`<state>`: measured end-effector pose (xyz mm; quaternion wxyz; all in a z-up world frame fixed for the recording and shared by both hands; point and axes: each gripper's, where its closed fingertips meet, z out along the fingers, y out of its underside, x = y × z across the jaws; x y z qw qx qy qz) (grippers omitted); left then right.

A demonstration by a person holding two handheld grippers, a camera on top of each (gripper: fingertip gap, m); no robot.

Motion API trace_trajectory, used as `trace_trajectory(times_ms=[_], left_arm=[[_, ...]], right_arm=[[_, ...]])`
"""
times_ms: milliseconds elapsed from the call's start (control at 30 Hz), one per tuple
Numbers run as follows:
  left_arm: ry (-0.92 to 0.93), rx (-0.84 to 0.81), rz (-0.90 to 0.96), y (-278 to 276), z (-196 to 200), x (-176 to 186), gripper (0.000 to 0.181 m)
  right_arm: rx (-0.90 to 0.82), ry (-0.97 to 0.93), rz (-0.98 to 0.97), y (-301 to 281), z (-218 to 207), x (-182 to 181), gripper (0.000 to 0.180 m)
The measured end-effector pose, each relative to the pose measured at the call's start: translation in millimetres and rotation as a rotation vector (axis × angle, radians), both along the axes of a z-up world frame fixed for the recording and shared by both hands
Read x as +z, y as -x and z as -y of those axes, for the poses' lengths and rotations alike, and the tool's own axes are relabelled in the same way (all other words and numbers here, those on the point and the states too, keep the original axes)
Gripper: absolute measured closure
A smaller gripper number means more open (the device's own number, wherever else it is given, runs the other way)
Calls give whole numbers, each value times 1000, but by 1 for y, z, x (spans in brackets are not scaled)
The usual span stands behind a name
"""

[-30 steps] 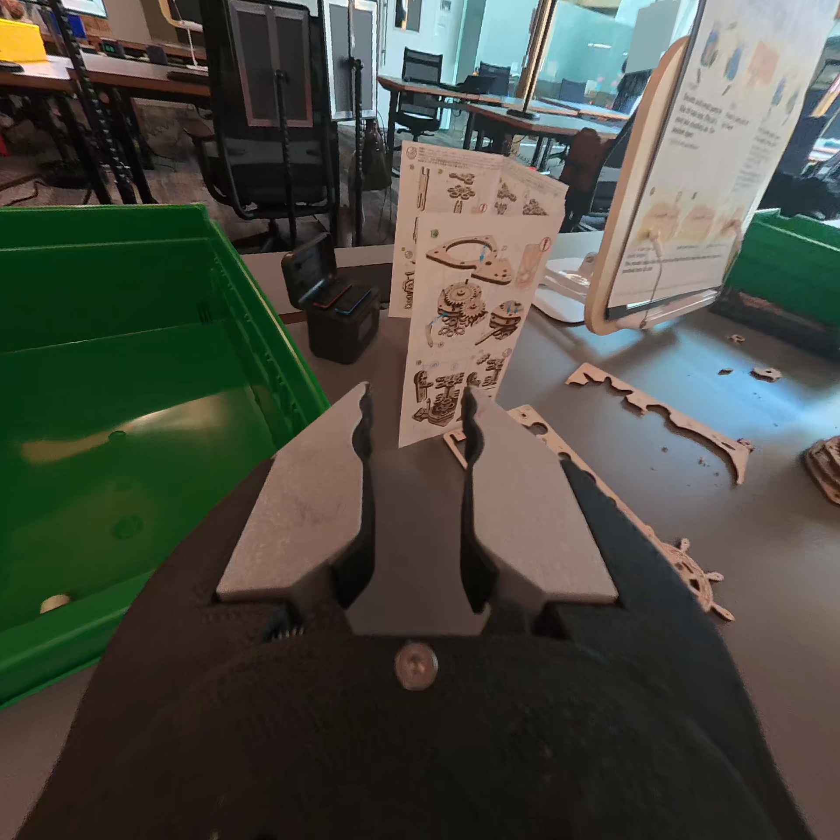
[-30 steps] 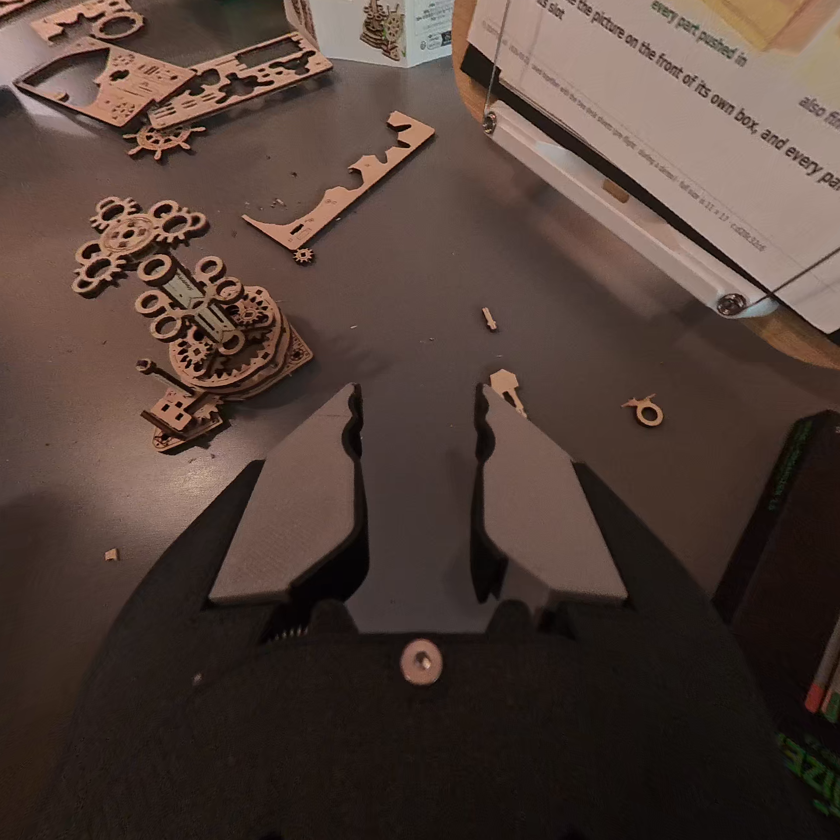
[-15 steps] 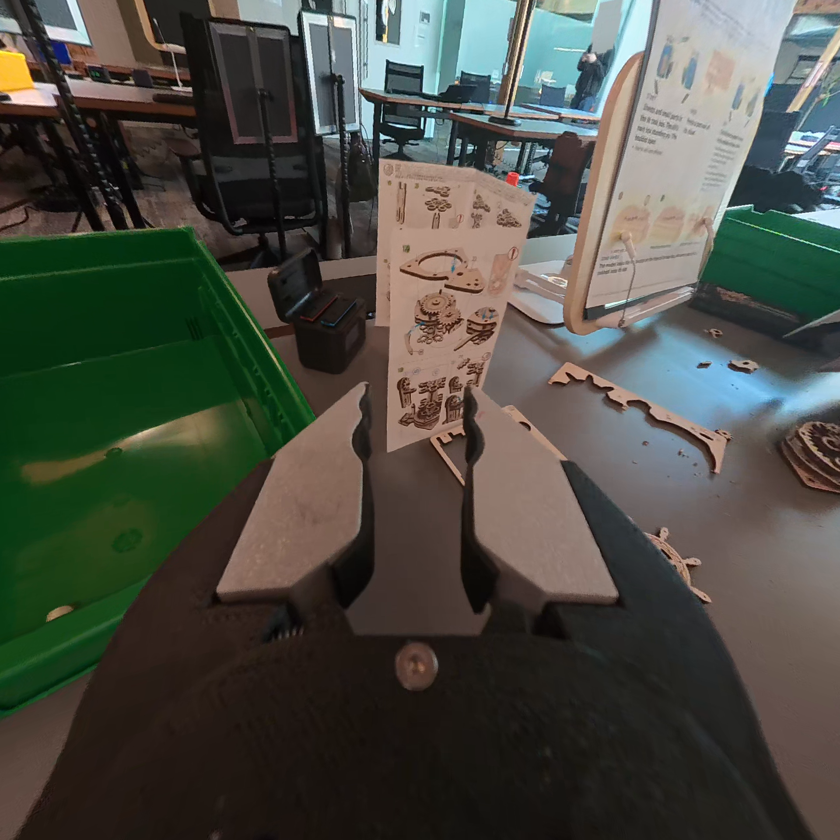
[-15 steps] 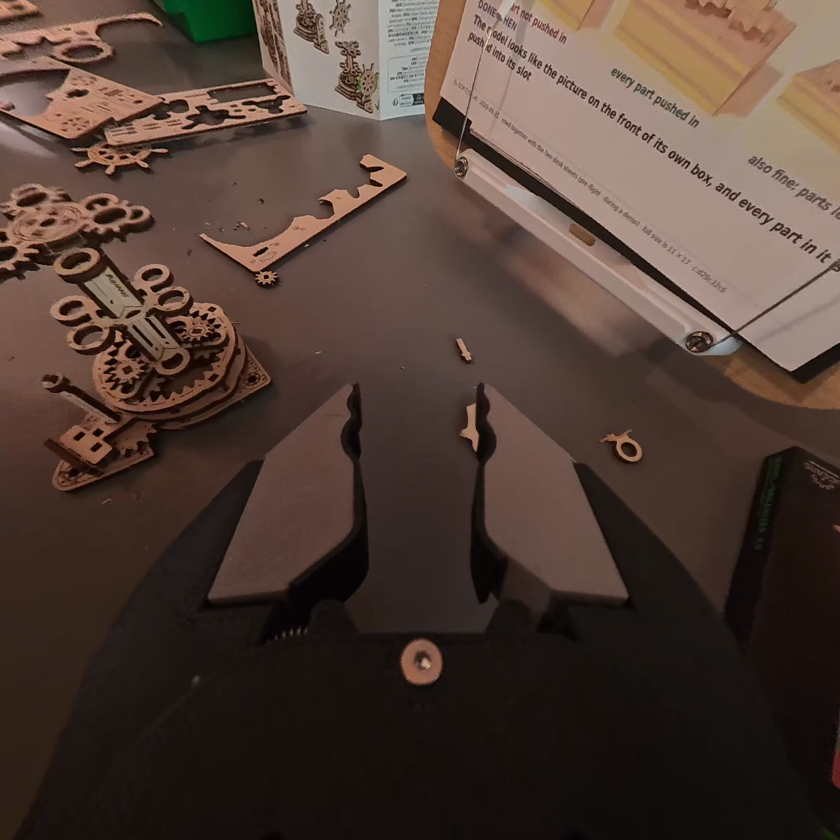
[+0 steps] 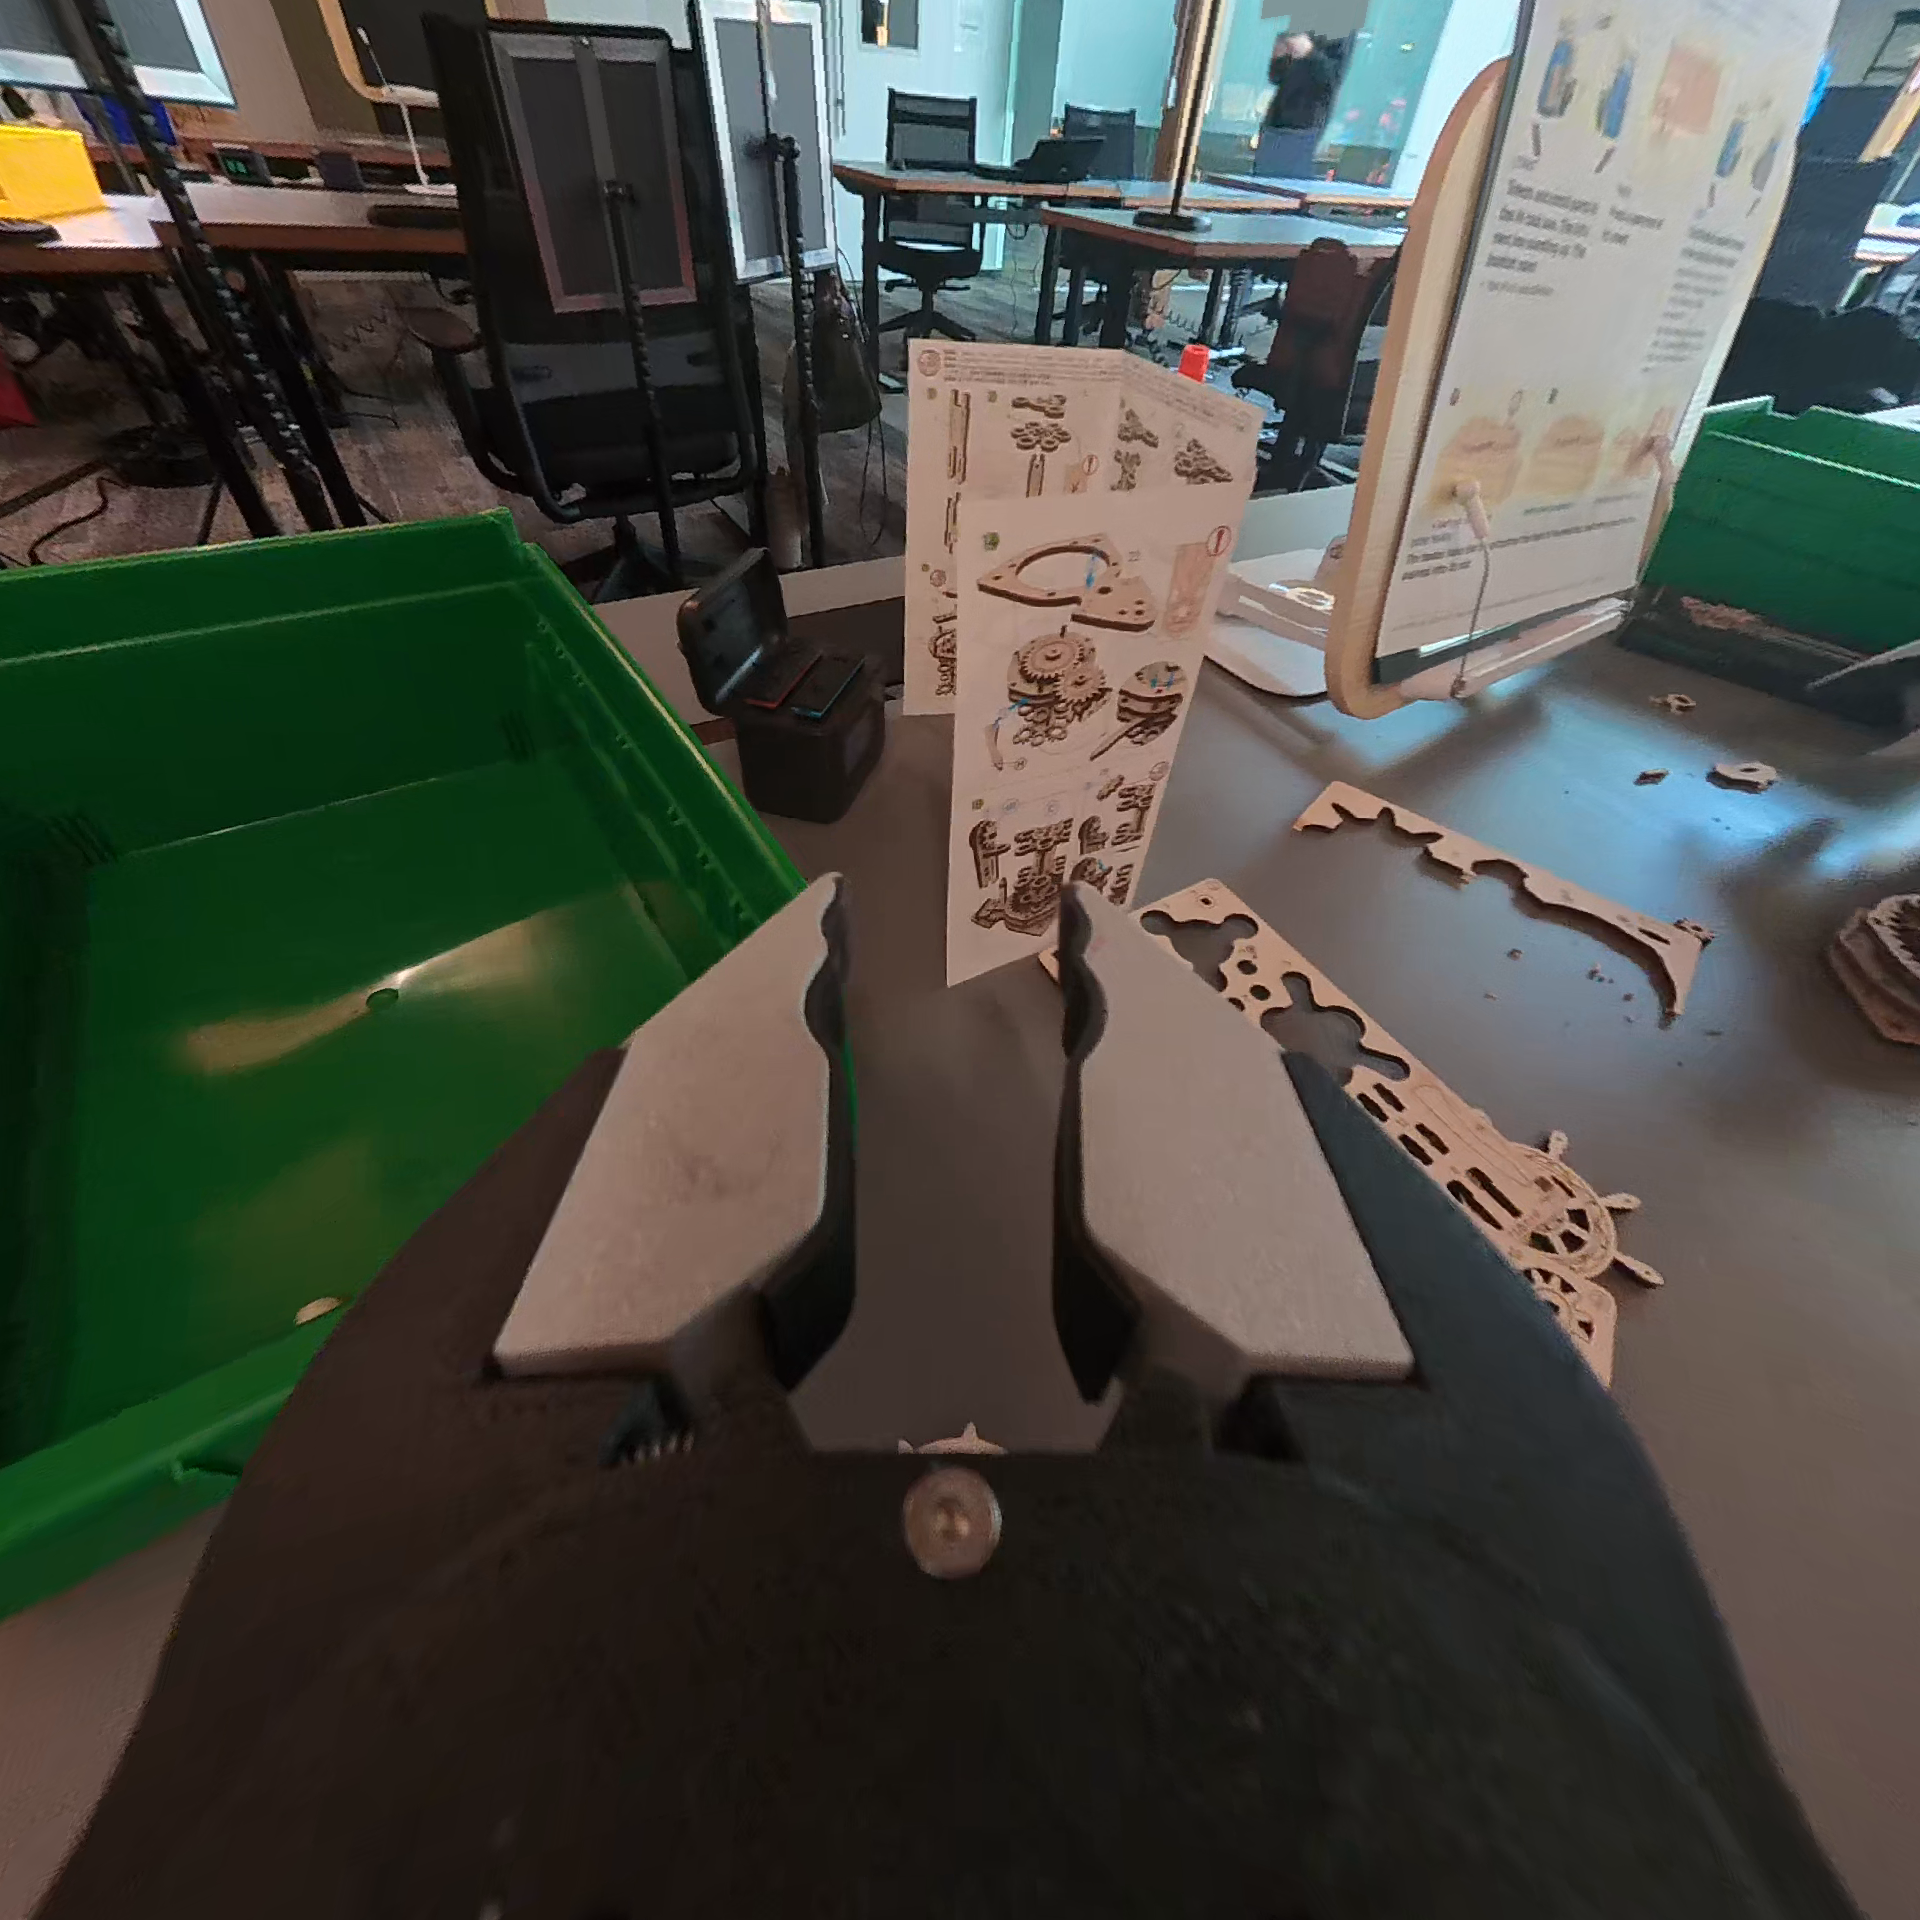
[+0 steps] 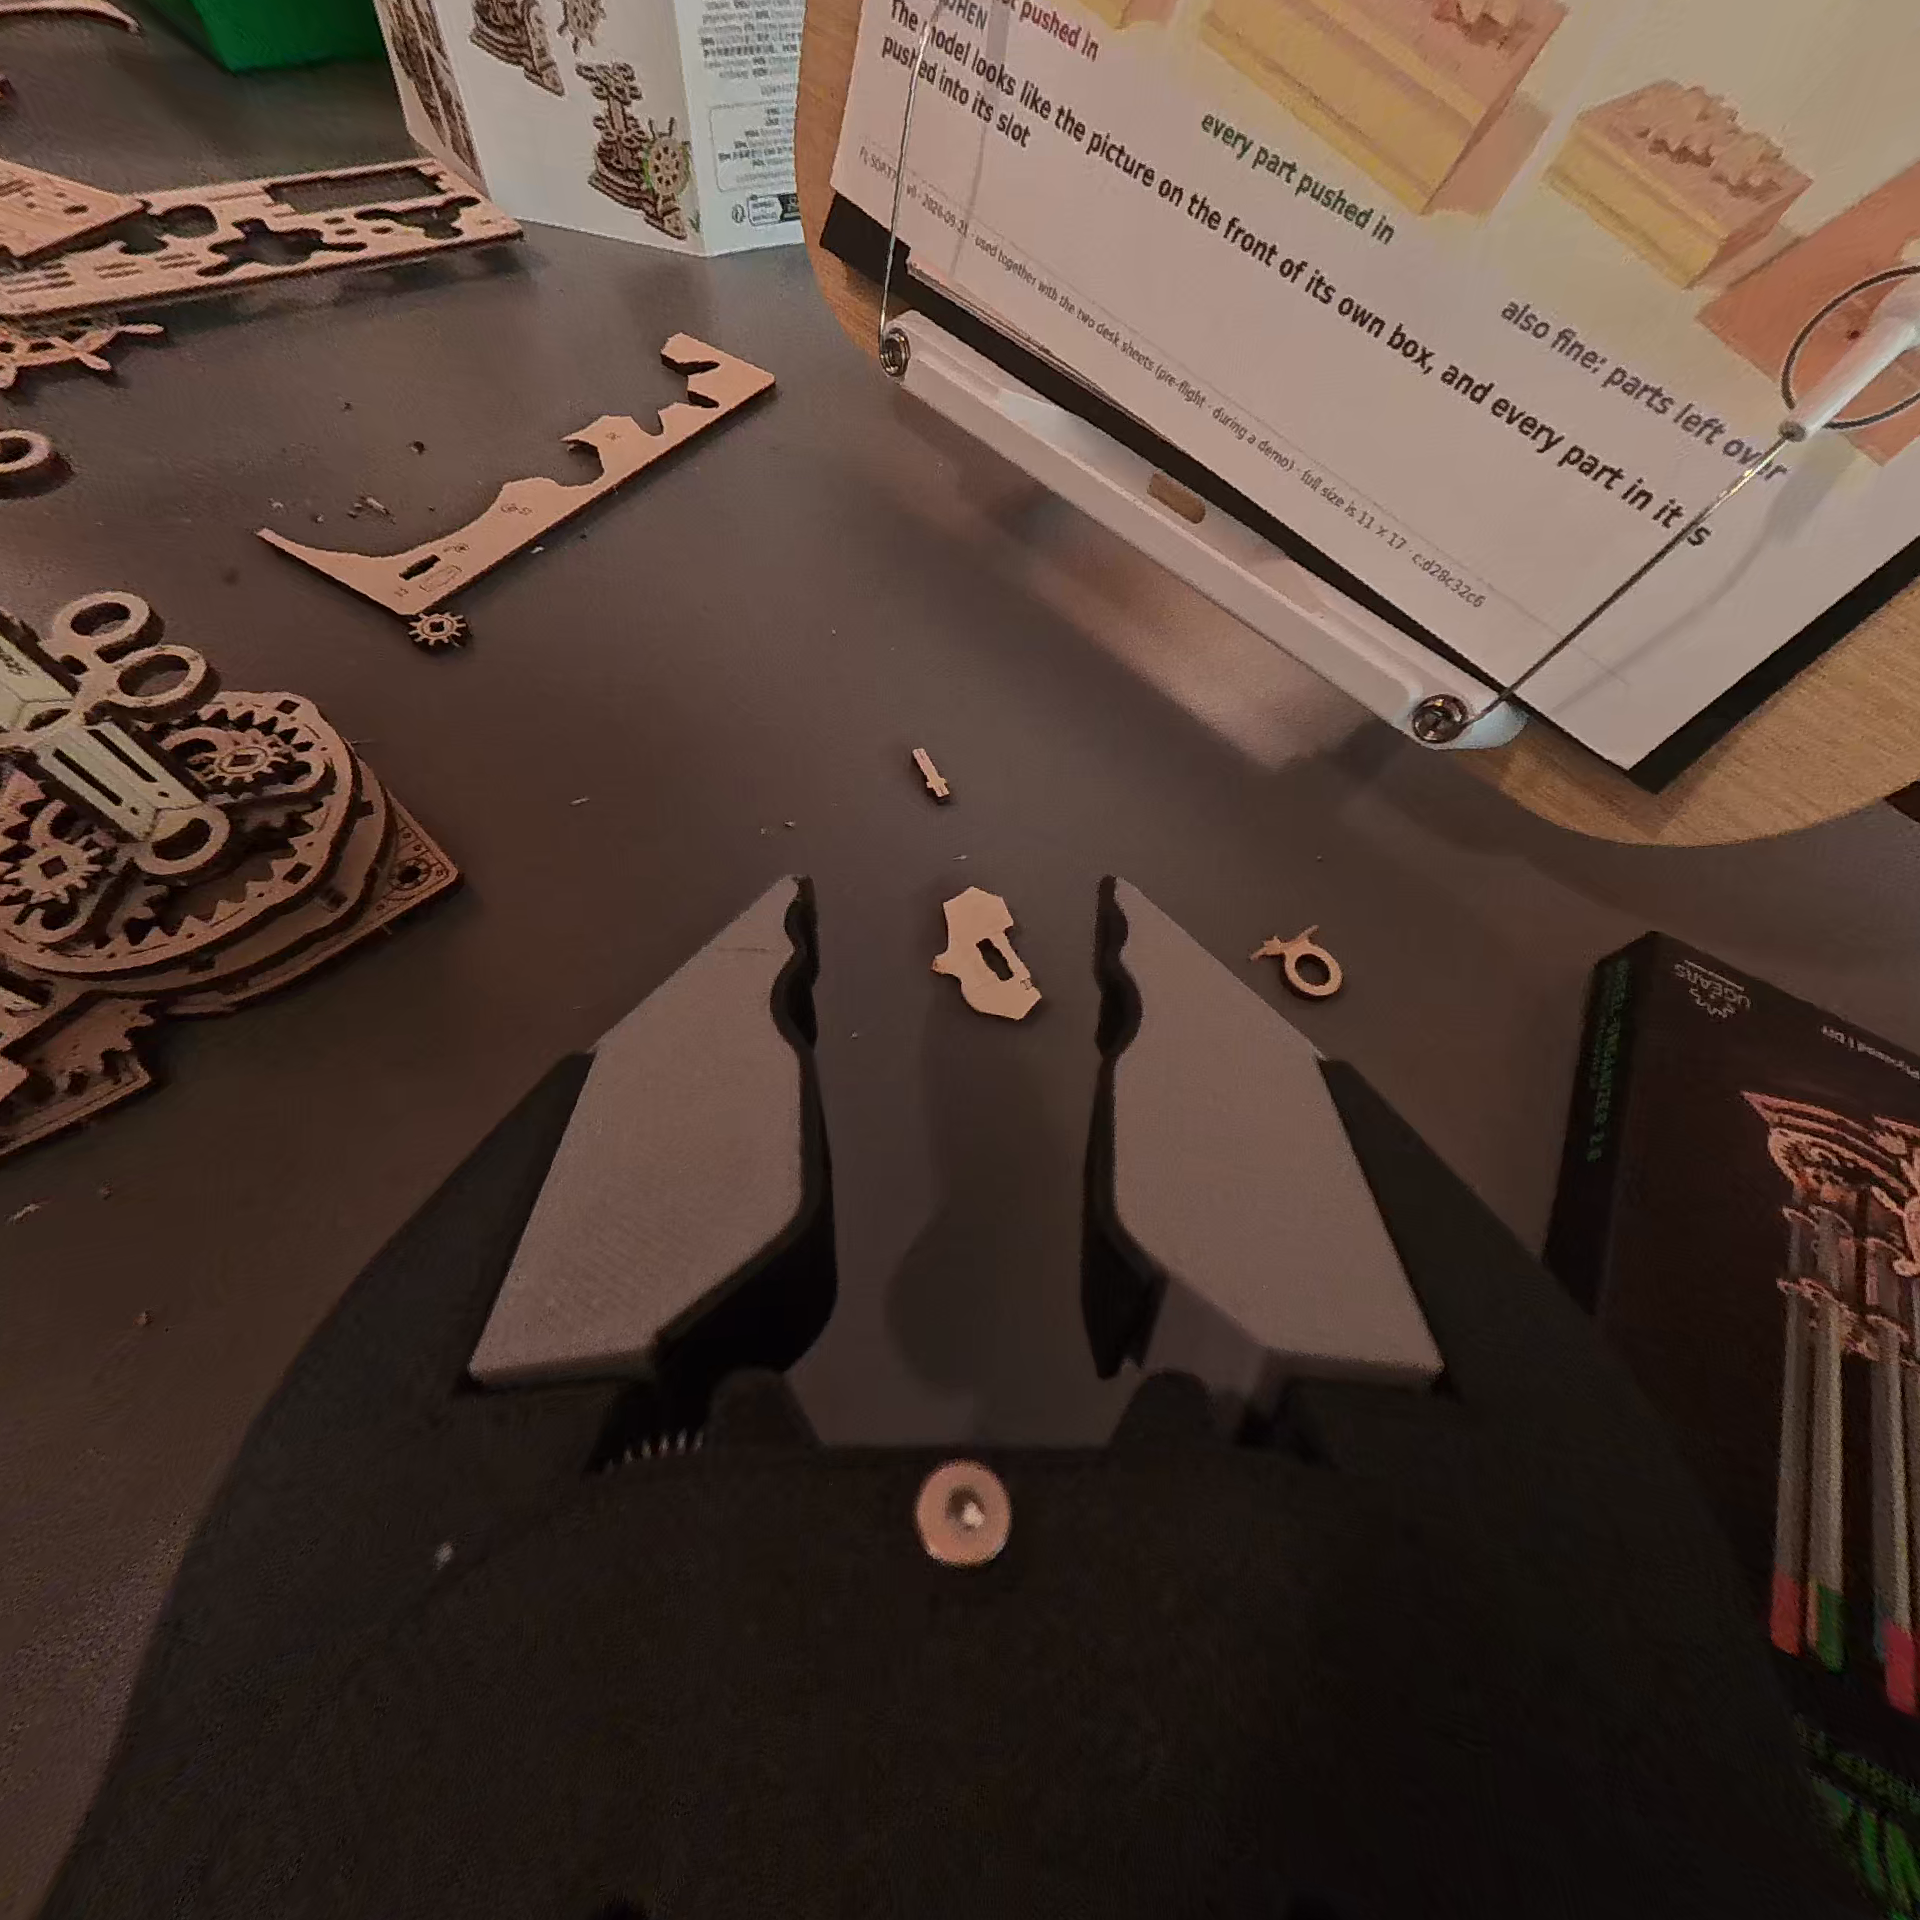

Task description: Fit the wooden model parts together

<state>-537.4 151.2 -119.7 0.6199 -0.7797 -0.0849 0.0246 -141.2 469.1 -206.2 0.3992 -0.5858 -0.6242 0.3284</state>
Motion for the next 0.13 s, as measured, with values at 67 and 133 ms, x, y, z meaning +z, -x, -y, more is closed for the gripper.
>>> trace_trajectory(times_ms=[67, 133], left_arm=[[16, -16, -3, -2, 0, -3, 143], [35, -13, -22, -1, 1, -4, 144]], right_arm=[[-5, -3, 12, 1, -2, -2, 128], [-5, -10, 23, 2, -3, -4, 128]])
